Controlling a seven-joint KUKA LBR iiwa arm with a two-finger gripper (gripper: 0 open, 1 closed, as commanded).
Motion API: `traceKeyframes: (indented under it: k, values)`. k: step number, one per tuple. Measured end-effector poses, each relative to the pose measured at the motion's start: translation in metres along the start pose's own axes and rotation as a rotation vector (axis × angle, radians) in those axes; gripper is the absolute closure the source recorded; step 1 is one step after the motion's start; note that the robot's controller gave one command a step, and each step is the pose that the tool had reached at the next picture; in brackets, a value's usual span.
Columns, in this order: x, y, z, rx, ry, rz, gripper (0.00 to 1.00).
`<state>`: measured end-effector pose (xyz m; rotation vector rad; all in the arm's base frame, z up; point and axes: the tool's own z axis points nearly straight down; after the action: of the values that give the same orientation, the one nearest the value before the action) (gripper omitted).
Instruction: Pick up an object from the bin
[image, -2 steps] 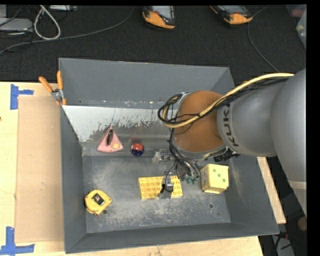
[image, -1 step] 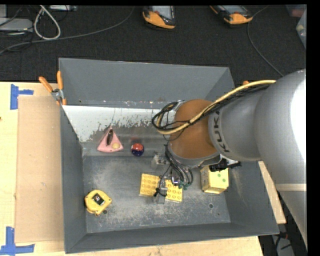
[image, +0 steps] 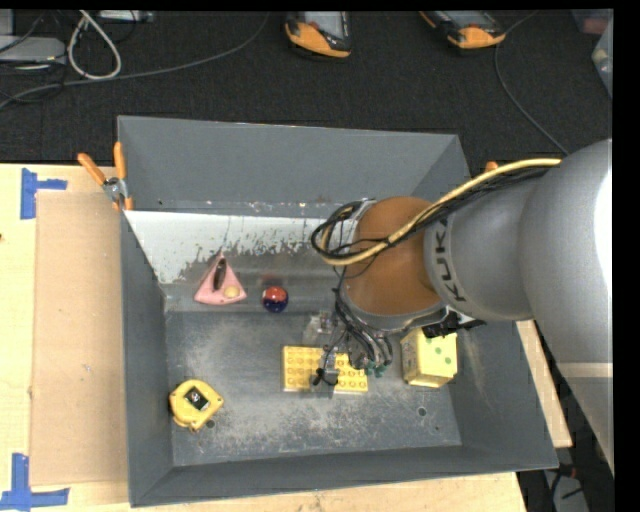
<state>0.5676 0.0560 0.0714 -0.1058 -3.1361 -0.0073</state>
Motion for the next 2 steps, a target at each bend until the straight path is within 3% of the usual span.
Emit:
traceKeyframes:
  k: [2]
  values:
    - [0.001, 0.000, -0.018, 0.000, 0.002, 0.001, 1.00]
